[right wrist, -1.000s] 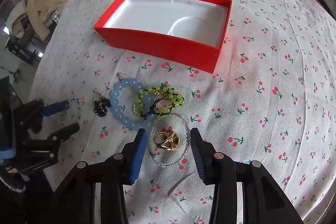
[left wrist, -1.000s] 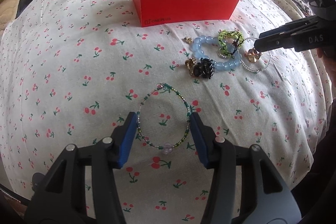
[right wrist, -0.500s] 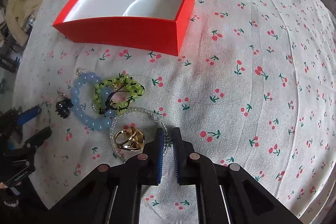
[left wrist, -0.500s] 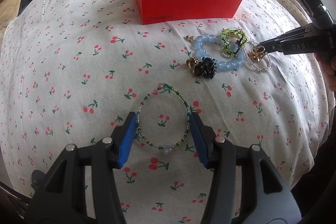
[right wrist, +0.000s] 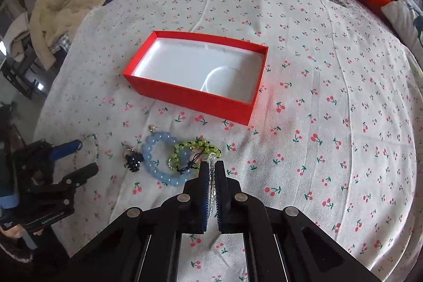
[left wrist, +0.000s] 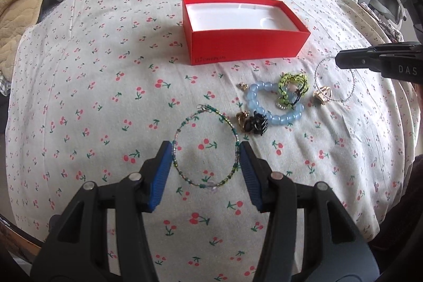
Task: Organize jewelry
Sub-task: 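Lift both bracelets and carry them over the open red box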
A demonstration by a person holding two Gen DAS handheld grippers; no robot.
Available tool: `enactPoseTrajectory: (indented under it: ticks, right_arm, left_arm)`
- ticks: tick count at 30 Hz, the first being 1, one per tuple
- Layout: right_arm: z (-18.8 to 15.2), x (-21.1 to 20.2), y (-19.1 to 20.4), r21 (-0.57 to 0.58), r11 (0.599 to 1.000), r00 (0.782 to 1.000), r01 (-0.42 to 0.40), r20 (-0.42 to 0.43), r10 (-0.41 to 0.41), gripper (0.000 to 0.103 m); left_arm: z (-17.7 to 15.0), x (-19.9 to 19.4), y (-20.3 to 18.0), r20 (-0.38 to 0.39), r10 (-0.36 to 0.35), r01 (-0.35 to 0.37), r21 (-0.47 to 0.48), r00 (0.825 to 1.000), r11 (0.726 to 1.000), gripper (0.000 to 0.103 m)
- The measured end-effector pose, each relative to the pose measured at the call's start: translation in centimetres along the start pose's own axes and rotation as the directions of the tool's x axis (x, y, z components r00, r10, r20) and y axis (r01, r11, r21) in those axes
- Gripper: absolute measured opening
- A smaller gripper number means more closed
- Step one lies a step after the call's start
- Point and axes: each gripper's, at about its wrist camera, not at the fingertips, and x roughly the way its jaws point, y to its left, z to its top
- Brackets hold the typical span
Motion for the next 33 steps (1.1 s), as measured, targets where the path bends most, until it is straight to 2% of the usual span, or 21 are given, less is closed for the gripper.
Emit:
enactPoseTrajectory:
  ticks: [3, 10, 18, 28, 33]
  right_arm:
    - [1.1, 0.0, 1.4, 0.011, 1.0, 0.999, -0.023, 0.038, 0.022, 0.004]
    - [3.1, -1.9, 0.8, 0.054, 0.996, 0.989, -0.077, 0.128, 0.07, 0.004]
    - [5.9, -1.5, 0.5, 0.078, 0.991, 0.975, -0.106, 0.202, 0.089, 0.004]
    - [7.6, 0.1, -1.3, 0.132, 0.985, 0.972, -0.109, 0.222, 0.078, 0.004]
    - [7.7, 0.8, -2.0, 0.14, 0.985, 0.975, -0.099, 0.211, 0.068, 0.004]
  left_arm:
    - [1.1, -0.3, -0.3, 0.026, 0.009, -0.009, 0.003, 1.0, 1.0, 0.053]
    - [3.6, -0.2, -0.5, 0.084, 0.014, -0.013, -0.008, 0.996, 1.0, 0.053]
    - [7.6, 0.8, -1.8, 0.168, -0.004, 0.003, 0.005, 0.986, 1.0, 0.053]
    - [11.2, 4.6, -2.4, 0.189, -0.004, 0.005, -0.007, 0.982, 1.0, 0.053]
    - [11.9, 6.1, -2.2, 0.193, -0.005, 0.01, -0.024, 0.981, 1.0, 0.056]
